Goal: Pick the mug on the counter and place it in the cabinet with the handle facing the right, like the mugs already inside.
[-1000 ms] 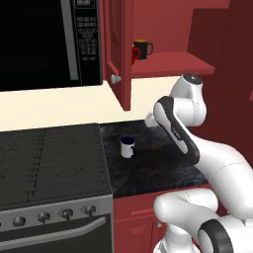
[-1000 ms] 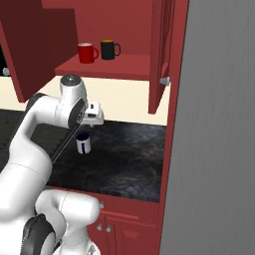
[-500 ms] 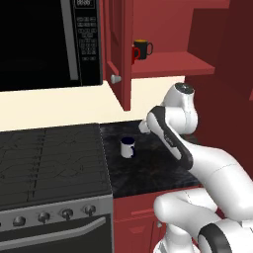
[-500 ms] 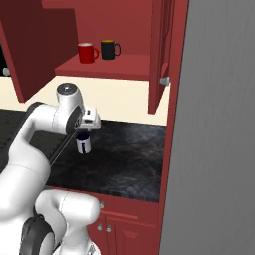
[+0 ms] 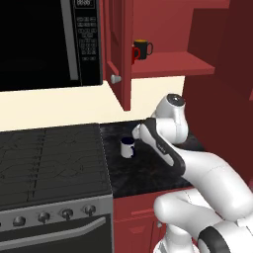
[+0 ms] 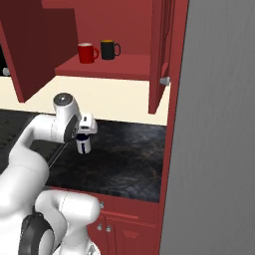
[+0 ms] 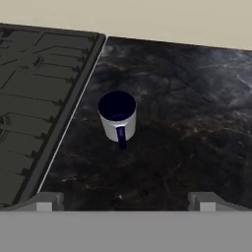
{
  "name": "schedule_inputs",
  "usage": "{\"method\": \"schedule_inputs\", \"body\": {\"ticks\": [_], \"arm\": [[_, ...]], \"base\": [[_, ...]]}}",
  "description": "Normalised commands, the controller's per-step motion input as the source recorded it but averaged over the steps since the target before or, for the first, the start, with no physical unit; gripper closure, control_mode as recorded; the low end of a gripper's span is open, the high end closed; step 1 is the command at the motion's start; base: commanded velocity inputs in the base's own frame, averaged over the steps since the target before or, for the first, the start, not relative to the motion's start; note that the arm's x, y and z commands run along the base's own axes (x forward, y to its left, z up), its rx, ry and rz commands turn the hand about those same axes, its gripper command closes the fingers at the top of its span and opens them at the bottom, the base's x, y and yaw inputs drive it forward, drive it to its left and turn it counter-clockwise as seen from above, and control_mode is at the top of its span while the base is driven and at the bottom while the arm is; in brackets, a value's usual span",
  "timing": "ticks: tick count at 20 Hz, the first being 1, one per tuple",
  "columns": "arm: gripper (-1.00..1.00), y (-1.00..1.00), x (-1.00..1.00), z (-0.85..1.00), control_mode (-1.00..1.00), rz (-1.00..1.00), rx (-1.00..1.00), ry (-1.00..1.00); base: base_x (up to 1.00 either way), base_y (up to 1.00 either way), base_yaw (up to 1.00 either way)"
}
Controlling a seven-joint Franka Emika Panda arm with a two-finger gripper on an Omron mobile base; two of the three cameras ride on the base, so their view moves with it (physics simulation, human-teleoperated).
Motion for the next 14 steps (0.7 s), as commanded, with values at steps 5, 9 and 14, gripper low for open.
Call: {"method": "schedule_inputs", "body": {"ticks": [5,9,14], "arm": [[-1.00,0.18,0.22,-0.27,-1.00,0.00,-0.01,-0.02],[-1.00,0.09,0.22,-0.26,-1.00,0.00,0.00,-0.01],[-1.00,0.06,0.20,-0.25,-1.00,0.01,0.00,0.00]], "base": [[0.00,0.00,0.00],[0.00,0.00,0.00],[0.00,0.00,0.00]]}}
